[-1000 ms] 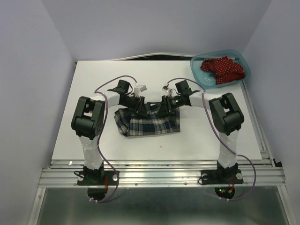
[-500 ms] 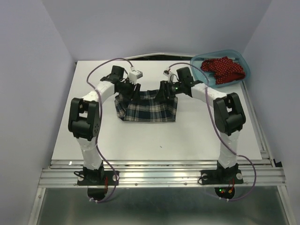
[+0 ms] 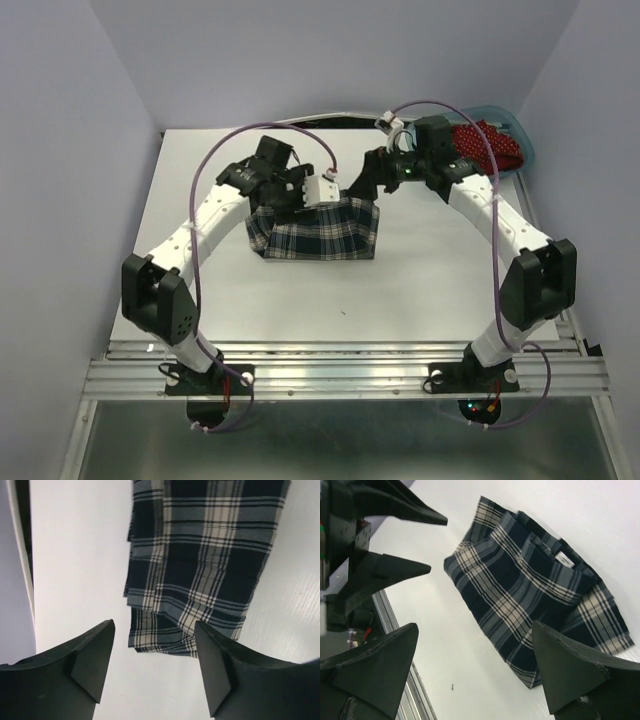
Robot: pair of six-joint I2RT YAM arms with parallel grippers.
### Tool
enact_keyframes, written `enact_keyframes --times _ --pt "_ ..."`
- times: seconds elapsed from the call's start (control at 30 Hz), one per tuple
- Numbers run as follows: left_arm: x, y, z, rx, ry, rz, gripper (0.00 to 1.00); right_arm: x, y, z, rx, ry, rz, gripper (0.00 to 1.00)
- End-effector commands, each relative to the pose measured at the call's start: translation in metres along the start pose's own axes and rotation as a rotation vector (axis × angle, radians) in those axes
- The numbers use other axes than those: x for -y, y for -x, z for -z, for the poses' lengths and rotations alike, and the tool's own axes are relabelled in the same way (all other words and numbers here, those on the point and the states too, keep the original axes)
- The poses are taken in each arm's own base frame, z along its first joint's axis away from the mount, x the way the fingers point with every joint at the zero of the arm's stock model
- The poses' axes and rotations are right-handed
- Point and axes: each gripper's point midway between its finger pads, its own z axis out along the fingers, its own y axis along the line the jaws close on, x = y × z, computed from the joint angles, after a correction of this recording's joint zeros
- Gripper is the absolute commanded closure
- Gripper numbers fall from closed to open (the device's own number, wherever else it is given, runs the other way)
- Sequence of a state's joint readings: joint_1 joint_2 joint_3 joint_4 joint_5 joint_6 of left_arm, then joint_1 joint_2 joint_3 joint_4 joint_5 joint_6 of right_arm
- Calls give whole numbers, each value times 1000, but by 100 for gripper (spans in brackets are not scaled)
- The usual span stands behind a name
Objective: Fold and stack the skirts
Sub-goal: Neatly place the folded skirt to the corner
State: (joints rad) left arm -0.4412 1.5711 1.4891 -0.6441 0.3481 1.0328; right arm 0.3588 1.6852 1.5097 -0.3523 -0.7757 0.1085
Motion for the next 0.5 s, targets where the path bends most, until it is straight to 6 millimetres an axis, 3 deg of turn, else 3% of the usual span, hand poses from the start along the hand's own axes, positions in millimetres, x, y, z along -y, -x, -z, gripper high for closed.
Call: enact_keyframes --times 0.0,0.07,0.1,0.3,0.47 --pt "13 -10 -25 -83 -77 -218 20 17 -22 29 -48 -99 2 0" --pt "11 -6 -43 -85 -111 -244 19 20 -27 36 -47 -124 -2 0" --pt "11 -3 -51 -85 -126 -272 13 18 -32 41 -48 -137 -2 0" --pt "9 -12 -111 -128 -209 -326 12 26 -47 56 -72 -195 27 0" --pt "32 -53 -159 -255 -307 -212 12 37 -47 72 -72 -249 41 0"
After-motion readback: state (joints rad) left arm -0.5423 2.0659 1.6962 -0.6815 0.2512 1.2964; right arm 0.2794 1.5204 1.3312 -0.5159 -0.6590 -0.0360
